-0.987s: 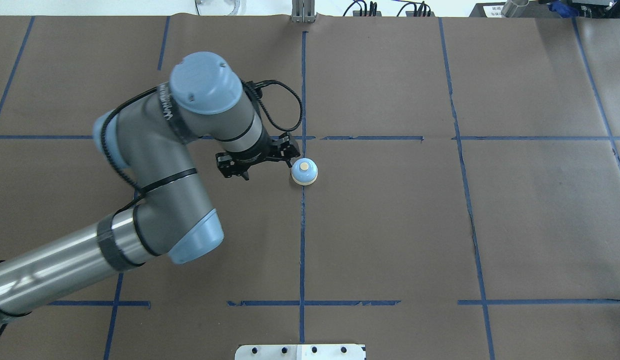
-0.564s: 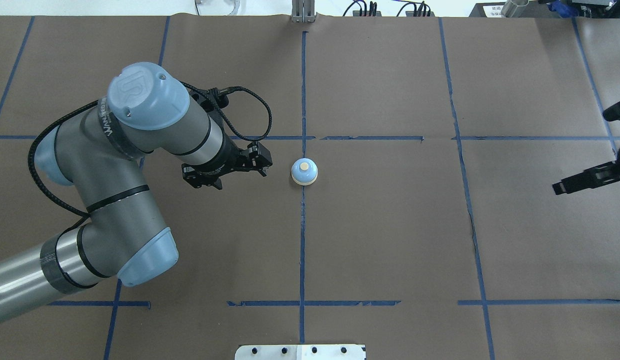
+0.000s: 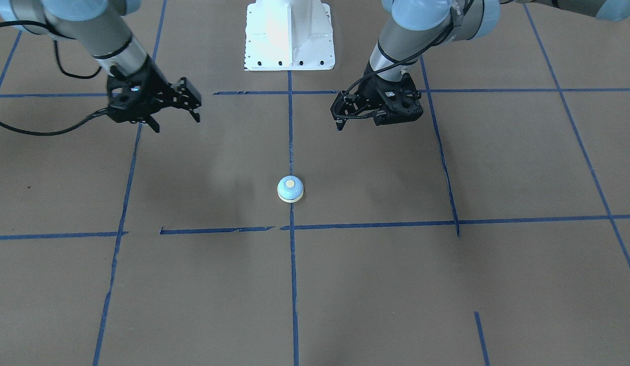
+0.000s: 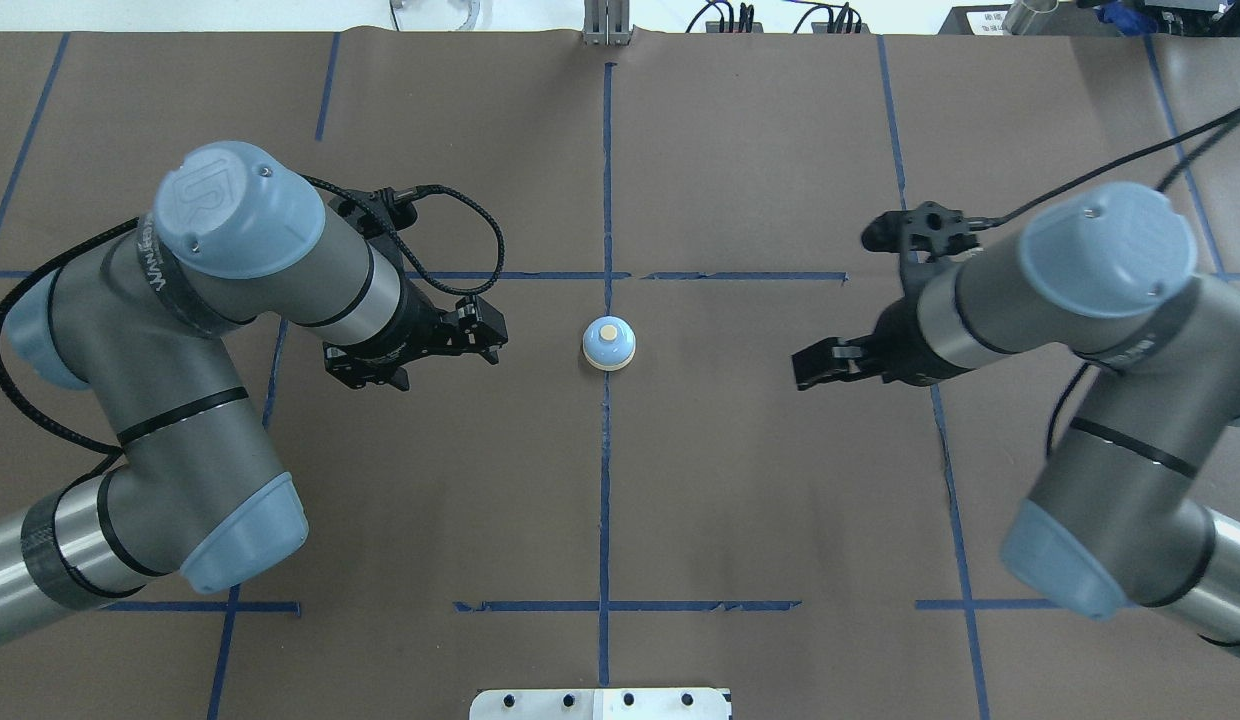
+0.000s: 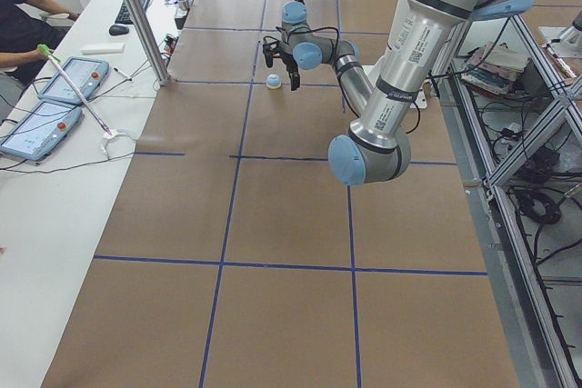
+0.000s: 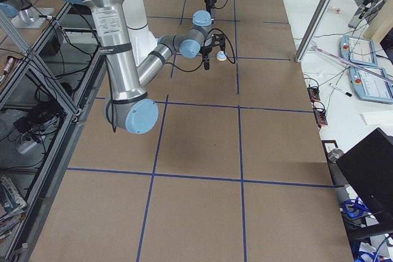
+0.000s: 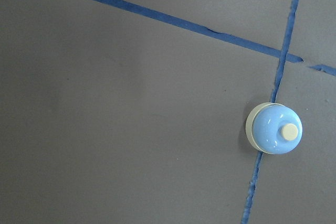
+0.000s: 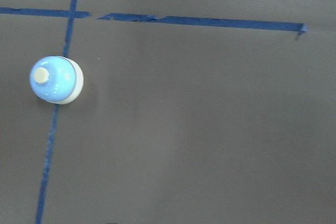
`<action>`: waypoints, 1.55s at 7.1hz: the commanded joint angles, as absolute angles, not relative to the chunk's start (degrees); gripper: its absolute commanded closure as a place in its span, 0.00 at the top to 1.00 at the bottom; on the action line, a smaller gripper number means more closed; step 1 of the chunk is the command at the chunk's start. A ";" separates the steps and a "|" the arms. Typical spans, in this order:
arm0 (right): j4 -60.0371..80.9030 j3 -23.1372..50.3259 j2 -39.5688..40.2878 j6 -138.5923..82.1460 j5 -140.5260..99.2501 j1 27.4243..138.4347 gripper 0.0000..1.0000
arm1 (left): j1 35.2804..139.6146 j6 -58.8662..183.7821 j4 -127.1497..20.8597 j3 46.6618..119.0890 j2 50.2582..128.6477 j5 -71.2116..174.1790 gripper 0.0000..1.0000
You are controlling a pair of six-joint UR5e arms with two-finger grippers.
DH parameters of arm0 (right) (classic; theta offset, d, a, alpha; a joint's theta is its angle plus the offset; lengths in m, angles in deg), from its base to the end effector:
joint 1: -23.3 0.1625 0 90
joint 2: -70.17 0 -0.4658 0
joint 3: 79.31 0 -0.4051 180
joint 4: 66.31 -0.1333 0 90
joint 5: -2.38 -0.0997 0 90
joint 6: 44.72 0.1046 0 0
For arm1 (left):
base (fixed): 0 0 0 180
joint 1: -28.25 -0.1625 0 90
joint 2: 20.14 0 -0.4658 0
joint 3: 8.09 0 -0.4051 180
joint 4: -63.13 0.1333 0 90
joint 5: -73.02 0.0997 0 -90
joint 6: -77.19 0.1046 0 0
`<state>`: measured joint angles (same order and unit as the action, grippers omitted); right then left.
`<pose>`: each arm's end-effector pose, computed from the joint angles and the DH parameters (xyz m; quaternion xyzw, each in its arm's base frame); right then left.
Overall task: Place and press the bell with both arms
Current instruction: 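Move the right gripper above the bell's button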
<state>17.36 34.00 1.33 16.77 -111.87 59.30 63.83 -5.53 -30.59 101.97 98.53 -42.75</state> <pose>-0.4276 -0.4223 0.2961 0.0634 -0.4559 -0.0322 0.8872 0.4581 -0.4357 0.2451 -0.0288 0.4741 -0.1182 0.8720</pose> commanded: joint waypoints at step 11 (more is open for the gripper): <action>22.63 -1.70 31.76 21.63 -108.80 55.73 0.00 | 62.97 -5.69 -30.56 116.97 84.54 -42.56 1.00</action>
